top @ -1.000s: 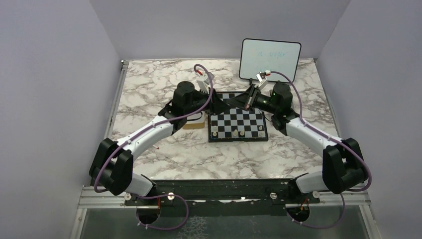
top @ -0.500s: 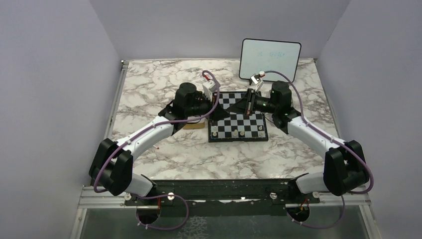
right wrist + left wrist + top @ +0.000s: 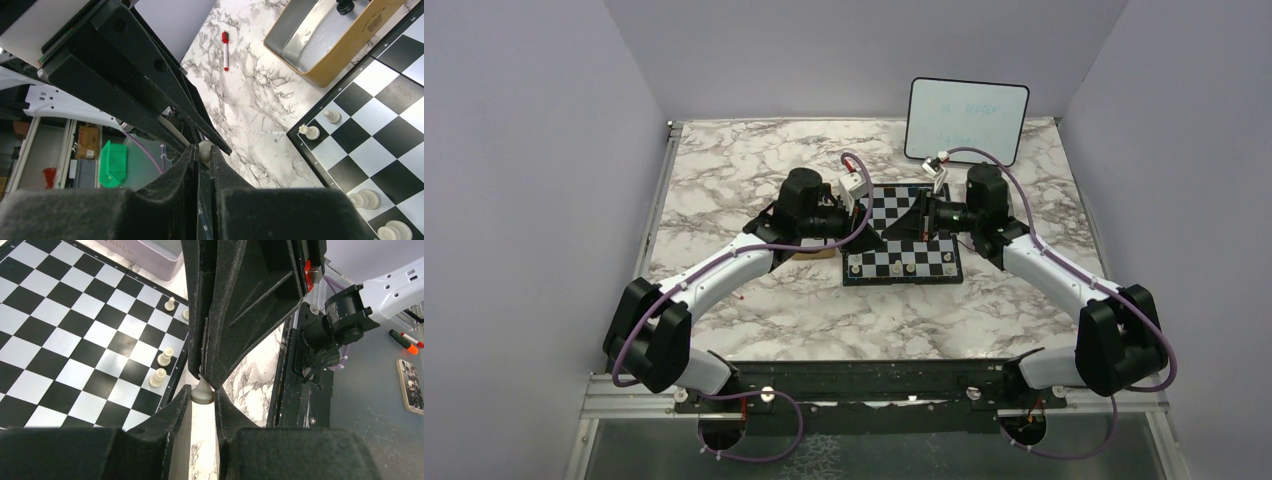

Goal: Set up the chess pieces on the board
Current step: Place the chess piece on the chessboard, then adjust the chess piece on the chessboard, then pick up the chess piece from the chessboard.

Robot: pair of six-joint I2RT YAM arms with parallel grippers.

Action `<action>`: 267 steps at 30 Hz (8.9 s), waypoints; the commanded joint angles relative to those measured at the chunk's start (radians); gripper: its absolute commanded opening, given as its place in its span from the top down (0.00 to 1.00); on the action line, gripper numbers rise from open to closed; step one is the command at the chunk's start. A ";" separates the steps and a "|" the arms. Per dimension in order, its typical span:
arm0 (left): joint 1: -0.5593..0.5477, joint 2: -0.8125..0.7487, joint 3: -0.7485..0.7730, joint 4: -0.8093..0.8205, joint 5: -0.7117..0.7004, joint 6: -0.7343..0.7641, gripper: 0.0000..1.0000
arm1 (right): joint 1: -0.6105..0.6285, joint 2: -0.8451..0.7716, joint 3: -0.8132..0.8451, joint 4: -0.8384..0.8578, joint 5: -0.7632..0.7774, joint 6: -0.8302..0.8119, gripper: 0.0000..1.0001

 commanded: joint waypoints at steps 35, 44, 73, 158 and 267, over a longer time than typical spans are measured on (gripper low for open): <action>0.013 -0.143 0.002 -0.314 -0.325 0.029 0.01 | 0.016 -0.059 -0.019 -0.354 0.765 -0.459 0.96; 0.038 -0.324 -0.108 -0.371 -0.512 0.024 0.01 | 0.132 0.073 0.037 -0.385 0.914 -0.454 0.96; 0.038 -0.428 -0.199 -0.363 -0.592 0.074 0.01 | 0.236 0.259 0.123 -0.466 1.075 -0.377 0.93; 0.038 -0.423 -0.206 -0.354 -0.609 0.072 0.01 | 0.238 0.188 0.029 -0.513 1.147 -0.295 0.68; 0.038 -0.436 -0.218 -0.337 -0.544 0.052 0.02 | -0.381 0.318 0.402 -0.503 0.959 -0.440 0.73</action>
